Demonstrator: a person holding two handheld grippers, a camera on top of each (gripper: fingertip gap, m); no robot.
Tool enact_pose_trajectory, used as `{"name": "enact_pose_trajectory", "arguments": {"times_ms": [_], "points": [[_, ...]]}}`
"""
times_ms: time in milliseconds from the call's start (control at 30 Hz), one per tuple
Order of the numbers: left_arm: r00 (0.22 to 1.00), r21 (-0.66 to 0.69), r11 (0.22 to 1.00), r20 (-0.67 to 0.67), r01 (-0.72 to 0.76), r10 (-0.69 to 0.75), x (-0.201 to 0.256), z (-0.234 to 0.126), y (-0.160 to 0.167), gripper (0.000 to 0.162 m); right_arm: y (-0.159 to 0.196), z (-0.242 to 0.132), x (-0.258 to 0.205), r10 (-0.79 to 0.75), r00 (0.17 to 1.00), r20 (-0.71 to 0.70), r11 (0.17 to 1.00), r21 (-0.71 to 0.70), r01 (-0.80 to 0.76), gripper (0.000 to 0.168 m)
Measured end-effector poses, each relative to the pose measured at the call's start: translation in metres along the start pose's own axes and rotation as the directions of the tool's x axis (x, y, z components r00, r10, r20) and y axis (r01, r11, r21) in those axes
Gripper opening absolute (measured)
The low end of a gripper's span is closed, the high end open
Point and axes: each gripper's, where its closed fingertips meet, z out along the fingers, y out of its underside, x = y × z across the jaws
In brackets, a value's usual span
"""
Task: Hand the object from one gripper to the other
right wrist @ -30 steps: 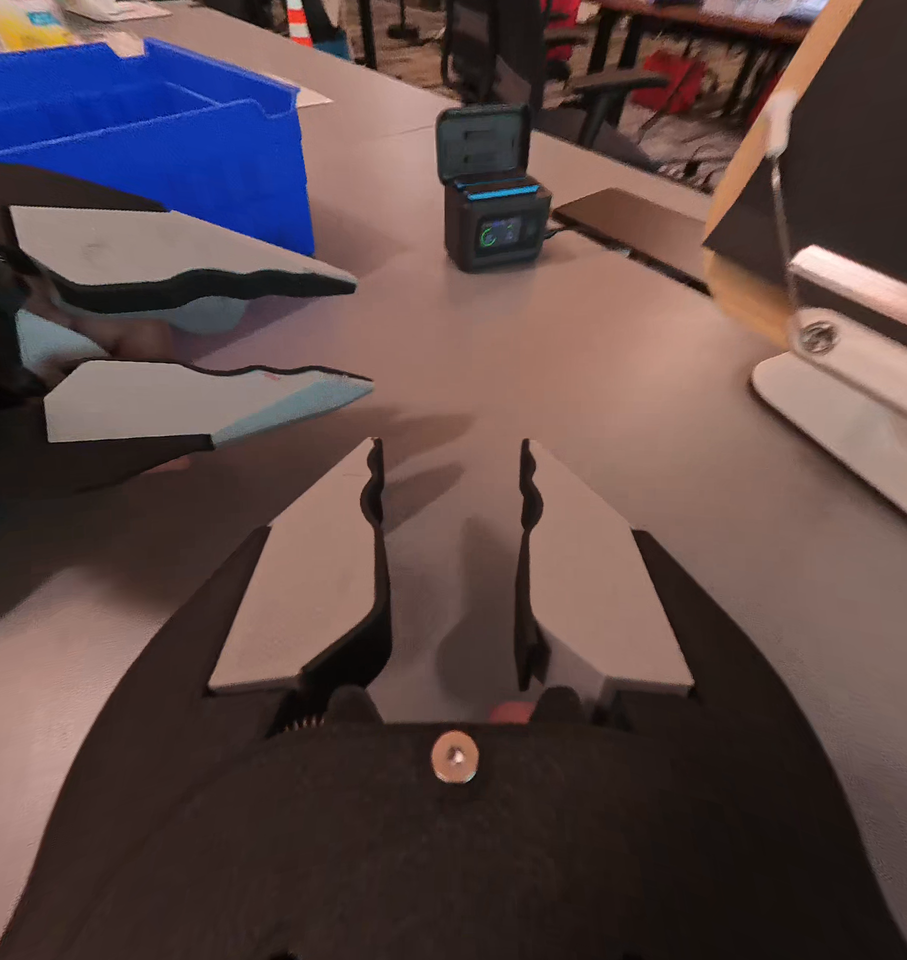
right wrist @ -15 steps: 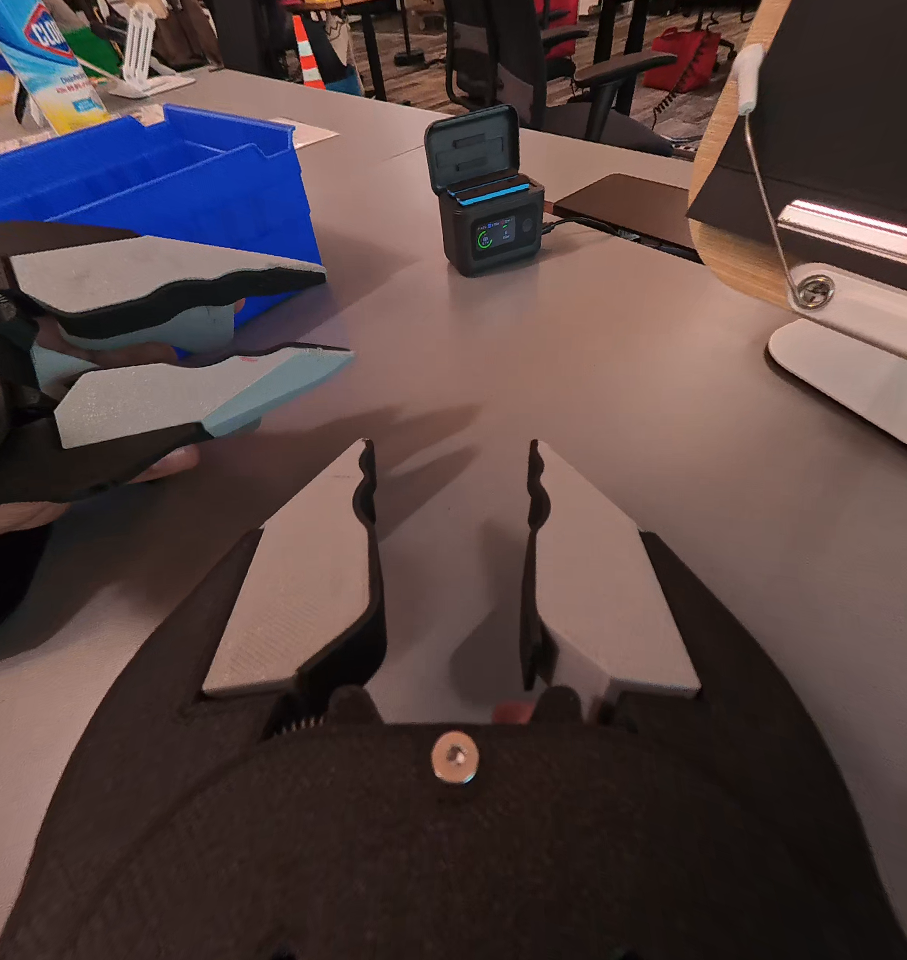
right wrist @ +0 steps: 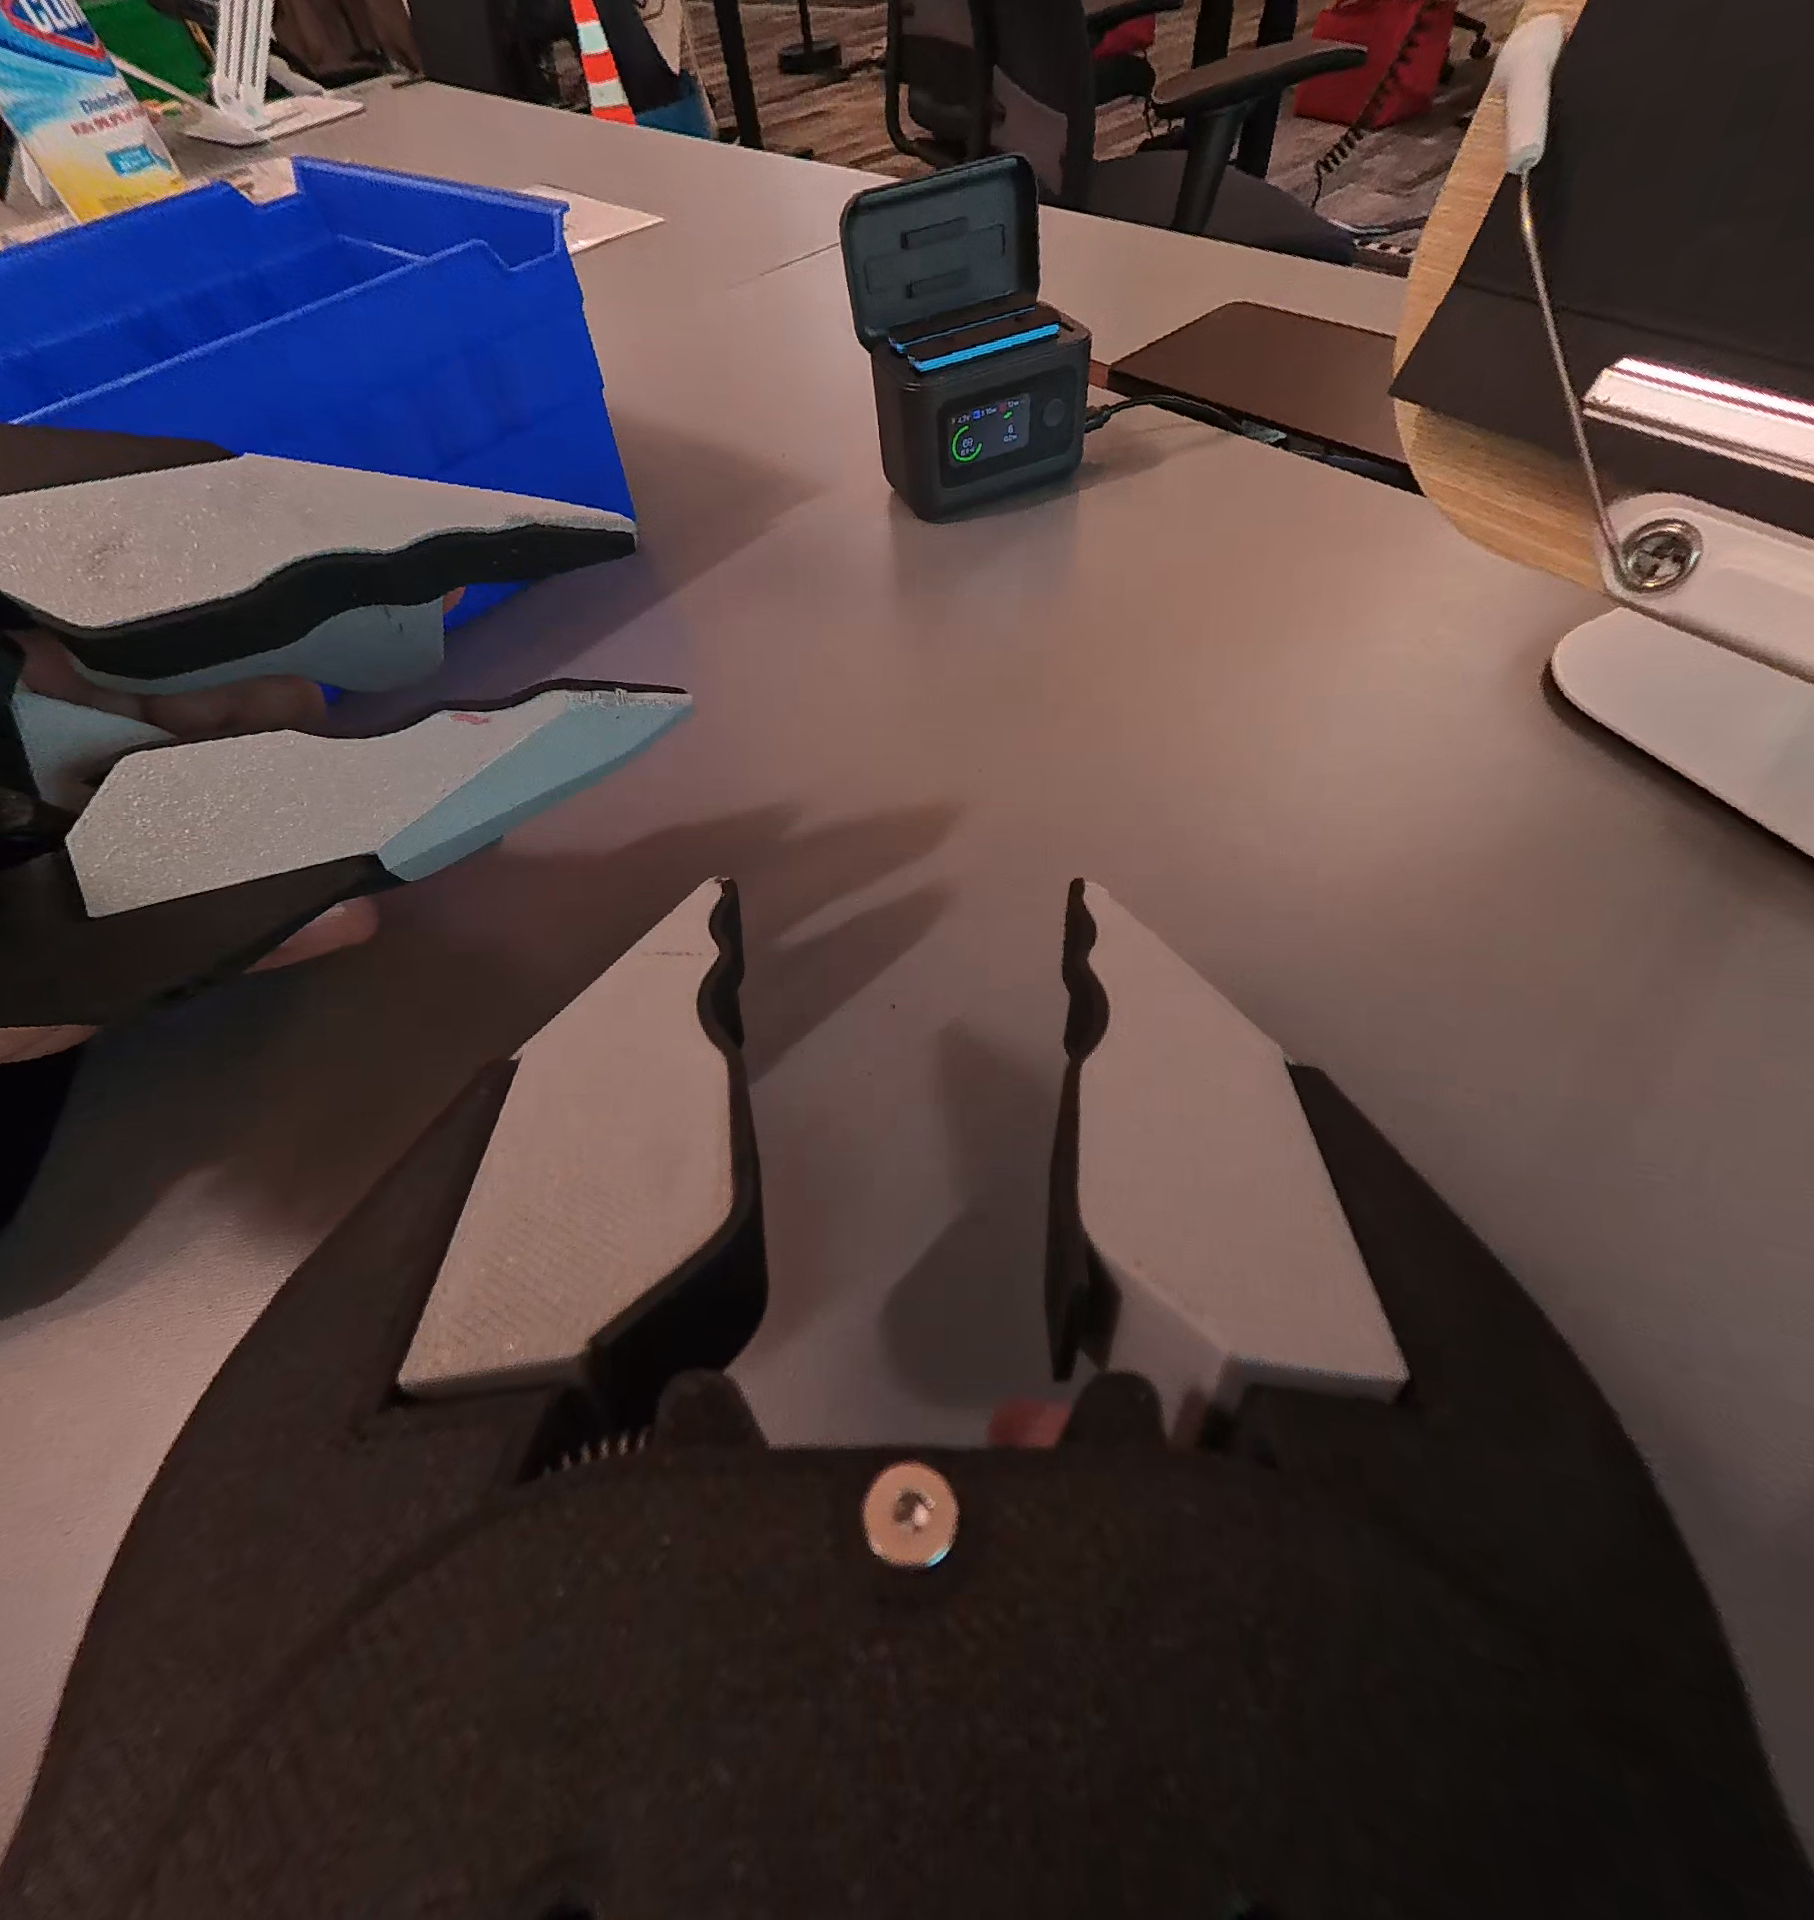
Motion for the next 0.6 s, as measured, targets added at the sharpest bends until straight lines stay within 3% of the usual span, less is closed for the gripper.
{"name": "enact_pose_trajectory", "arguments": {"times_ms": [600], "points": [[1.0,0.004,1.0,0.002,-0.019,0.019,0.0017,0.0001,-0.0011,0.029,0.0007,0.0011,-0.0014,-0.015,1.0,0.0,1.0,-0.007,0.015,0.059]]}}
